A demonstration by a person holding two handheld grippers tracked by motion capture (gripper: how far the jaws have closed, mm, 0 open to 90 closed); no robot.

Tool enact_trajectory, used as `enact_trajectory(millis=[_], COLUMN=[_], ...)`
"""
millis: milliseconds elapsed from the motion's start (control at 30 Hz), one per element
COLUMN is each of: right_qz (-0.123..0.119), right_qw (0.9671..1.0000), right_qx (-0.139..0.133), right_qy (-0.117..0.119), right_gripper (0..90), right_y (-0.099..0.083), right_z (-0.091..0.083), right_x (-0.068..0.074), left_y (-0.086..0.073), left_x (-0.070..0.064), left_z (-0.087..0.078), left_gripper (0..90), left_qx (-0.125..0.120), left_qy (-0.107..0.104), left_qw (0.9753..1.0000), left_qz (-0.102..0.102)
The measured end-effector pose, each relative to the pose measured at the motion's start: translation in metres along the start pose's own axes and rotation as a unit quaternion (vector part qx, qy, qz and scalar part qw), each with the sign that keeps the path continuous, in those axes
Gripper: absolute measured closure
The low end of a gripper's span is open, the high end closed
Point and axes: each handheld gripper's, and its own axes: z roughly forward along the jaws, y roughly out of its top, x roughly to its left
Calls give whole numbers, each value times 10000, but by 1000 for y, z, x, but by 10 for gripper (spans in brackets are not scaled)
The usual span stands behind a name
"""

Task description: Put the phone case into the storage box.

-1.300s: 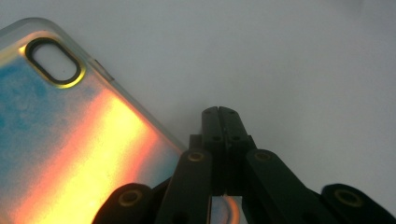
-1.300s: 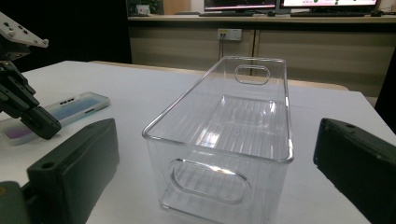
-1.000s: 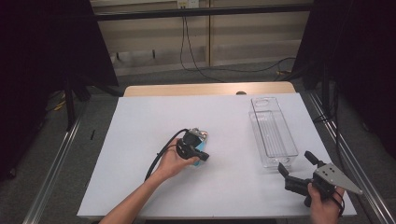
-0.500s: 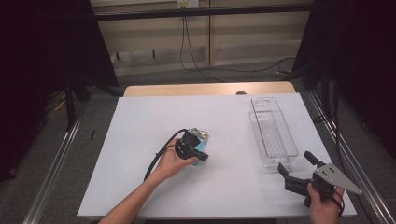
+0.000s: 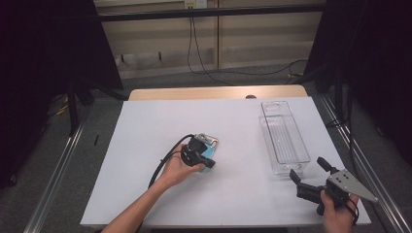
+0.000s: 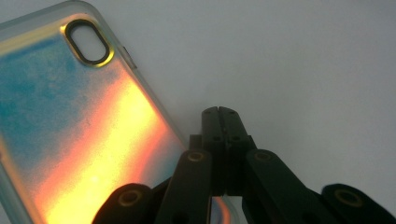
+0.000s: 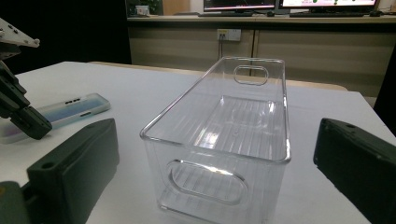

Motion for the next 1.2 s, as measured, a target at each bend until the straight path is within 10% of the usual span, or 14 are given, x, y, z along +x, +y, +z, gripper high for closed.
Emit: enact_trajectory(millis=[733,1200], right_qz=[-6,-8], right_qw=[10000,10000], right_qx=[-12,-20], right_qy=[2,-8], right_gripper=[0,0], right_y=[0,0], right_z=[-1,-1], right_x=[0,-1], left_y=[-4,-7], left_x=[1,-6], left_z=[-7,-21], left_gripper=[900,878], left_qx=[-31,-618], left_qy=[12,69], left_qw=[10000,9979], left_qz=[79,195])
